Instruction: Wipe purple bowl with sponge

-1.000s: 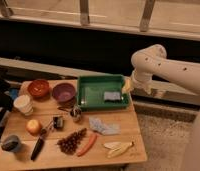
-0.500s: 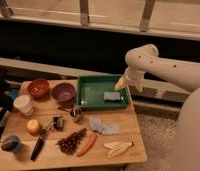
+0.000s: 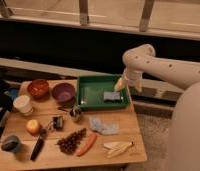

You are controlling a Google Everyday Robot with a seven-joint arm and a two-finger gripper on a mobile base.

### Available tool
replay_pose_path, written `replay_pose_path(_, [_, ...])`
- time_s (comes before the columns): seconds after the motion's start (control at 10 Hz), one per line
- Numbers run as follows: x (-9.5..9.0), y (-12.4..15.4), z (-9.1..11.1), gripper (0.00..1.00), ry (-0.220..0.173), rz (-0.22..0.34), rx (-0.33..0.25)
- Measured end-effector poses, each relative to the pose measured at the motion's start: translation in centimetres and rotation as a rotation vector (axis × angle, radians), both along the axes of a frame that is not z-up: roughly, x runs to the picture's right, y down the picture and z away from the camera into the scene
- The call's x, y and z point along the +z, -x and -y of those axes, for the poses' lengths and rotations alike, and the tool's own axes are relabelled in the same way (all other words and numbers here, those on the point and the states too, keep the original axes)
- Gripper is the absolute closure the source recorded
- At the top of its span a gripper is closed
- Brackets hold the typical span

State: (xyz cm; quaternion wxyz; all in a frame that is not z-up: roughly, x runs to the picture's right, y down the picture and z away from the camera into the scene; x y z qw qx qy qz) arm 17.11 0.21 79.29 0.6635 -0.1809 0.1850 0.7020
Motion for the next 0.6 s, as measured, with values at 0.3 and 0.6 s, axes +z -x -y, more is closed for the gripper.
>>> replay_pose_path(0.3, [2.0, 3.2, 0.4, 0.20, 0.007, 0.050, -0.028])
replay_pose_path(0.6, [3.2, 5.5, 0.9, 0.20, 0.003, 0.147, 0.006])
